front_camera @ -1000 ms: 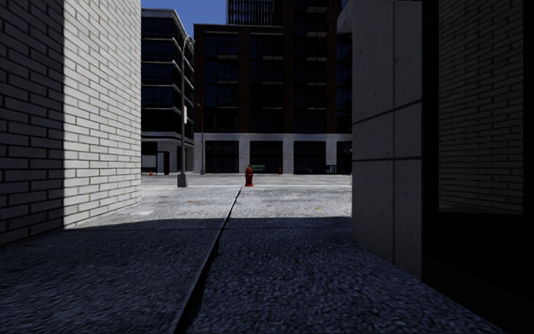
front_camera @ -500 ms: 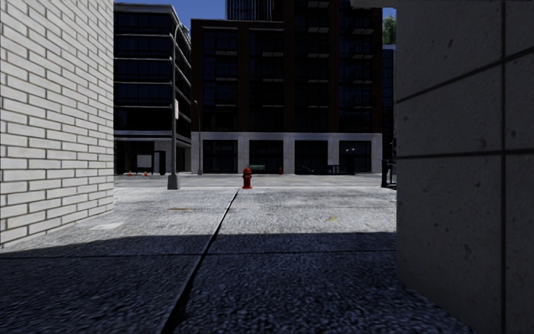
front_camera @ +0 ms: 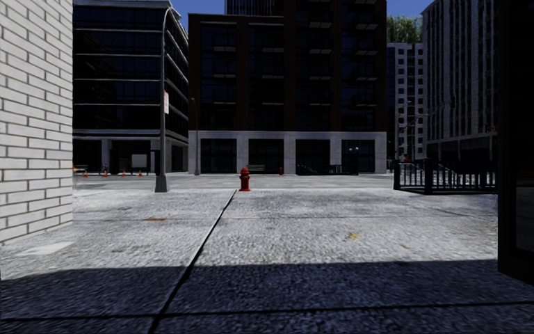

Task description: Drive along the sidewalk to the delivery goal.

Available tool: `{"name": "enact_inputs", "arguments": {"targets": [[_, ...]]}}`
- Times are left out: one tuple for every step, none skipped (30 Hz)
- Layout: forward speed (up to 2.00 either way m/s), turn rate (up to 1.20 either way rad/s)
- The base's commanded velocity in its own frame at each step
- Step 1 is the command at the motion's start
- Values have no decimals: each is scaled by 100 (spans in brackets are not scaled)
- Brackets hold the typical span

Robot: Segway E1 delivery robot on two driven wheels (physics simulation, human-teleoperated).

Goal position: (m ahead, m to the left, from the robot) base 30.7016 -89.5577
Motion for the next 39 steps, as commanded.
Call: {"name": "enact_inputs", "arguments": {"targets": [[200, -11], [200, -16], [200, -18], [200, -23], [200, -23], [200, -34], [200, -41], [200, -43], [200, -44], [200, -44], [200, -44], [200, -48], [200, -58], [200, -60], [200, -61], [200, -61], [200, -61], [200, -61], [200, -61], [200, -61], [200, -61], [200, -61], [200, -61], [200, -61], [200, -61], [200, -61], [200, -61], [200, -61], [200, -61], [200, -61], [200, -61], [200, -61], [200, -61], [200, -61], [200, -61], [200, -61], [200, -61], [200, -61], [200, -61]]}}
